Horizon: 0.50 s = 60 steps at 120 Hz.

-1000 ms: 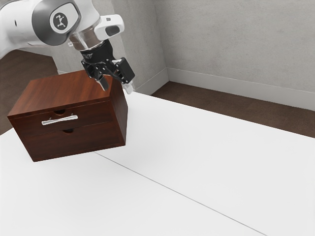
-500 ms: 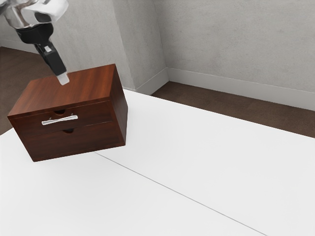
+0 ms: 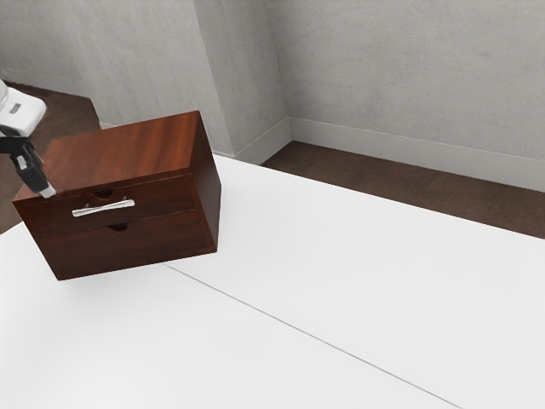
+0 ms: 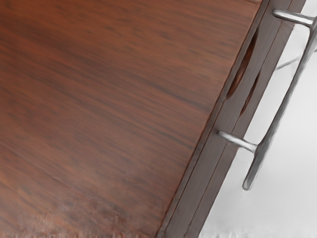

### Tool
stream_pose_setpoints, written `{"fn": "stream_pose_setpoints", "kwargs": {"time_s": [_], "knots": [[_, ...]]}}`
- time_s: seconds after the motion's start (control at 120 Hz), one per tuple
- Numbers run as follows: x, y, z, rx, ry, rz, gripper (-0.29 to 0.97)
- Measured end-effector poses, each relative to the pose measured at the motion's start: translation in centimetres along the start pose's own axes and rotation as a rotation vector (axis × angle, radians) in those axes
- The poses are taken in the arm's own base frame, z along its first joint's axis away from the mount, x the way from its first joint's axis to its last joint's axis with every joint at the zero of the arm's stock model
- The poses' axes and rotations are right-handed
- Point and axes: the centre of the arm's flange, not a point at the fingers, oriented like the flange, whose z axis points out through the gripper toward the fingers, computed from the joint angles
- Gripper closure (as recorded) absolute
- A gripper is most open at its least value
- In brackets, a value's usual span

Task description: Pull the drawer handle with one arm to open the drawer

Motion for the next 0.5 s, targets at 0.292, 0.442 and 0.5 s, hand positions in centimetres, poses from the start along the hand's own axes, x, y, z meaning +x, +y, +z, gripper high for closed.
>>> {"fn": "stream_pose_setpoints", "kwargs": {"time_s": [0.292,0.442,0.5], "knots": [[13.7,11.0,-4.8,0.16,0.226,0.424,0.25],[13.5,10.8,-4.6,0.186,0.238,0.461,0.27],[13.1,10.6,-4.0,0.185,0.233,0.466,0.28]]}}
